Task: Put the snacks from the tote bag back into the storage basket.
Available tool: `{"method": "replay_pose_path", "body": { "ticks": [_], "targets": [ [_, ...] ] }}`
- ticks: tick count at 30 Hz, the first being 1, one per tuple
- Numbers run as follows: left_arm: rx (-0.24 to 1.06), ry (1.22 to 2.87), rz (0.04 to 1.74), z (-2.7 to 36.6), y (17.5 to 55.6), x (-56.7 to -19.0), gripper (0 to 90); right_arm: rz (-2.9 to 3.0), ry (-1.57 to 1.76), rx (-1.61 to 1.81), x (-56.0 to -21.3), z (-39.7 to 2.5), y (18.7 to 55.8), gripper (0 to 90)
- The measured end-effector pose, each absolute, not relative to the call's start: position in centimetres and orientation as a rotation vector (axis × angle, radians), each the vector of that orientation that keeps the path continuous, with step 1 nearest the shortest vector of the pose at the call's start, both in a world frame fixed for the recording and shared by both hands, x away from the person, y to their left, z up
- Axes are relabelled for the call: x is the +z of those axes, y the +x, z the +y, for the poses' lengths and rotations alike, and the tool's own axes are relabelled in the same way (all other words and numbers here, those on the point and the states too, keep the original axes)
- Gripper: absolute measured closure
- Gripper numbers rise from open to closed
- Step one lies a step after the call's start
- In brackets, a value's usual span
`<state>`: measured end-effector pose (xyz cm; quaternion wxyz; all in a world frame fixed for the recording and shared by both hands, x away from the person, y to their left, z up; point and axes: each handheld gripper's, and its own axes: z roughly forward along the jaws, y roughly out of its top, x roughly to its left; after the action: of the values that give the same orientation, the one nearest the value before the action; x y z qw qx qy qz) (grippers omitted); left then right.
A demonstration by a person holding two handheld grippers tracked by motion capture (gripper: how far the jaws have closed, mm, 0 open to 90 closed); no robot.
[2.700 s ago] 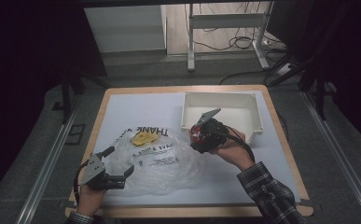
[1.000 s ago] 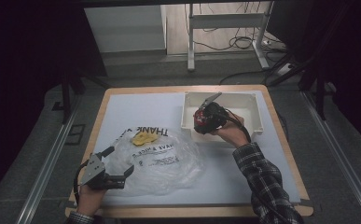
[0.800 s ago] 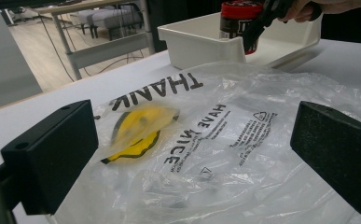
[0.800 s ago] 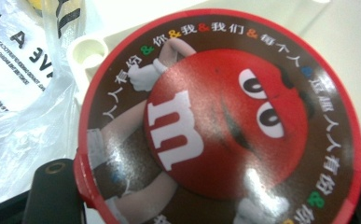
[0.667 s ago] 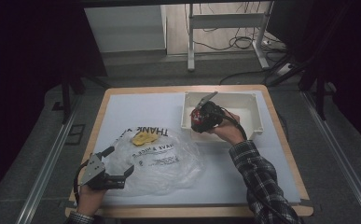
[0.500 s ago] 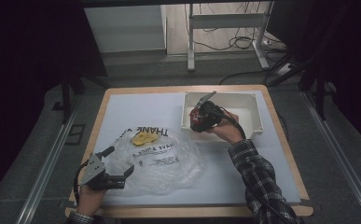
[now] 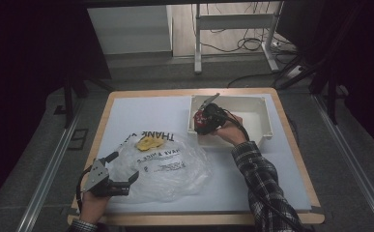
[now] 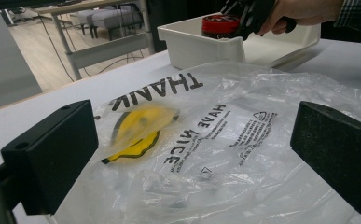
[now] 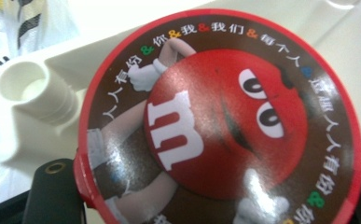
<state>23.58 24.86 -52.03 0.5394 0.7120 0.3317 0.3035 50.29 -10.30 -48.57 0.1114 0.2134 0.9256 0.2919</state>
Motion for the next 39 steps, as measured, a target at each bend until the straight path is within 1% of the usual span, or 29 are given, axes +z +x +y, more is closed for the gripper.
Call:
{"method": "replay_pose_path", "body": {
  "ticks": [23, 39],
  "targets": [
    [0.722, 1.690, 0.788, 24.9, 23.6, -52.0, 0.6, 2.731, 0.628, 0.857, -50.7, -9.6, 52.4, 25.6],
    [0.723, 1.694, 0.787, 24.9, 23.6, -52.0, 0.6, 2.717, 0.638, 0.887, -51.0, -9.9, 52.7, 25.2]
  ]
}}
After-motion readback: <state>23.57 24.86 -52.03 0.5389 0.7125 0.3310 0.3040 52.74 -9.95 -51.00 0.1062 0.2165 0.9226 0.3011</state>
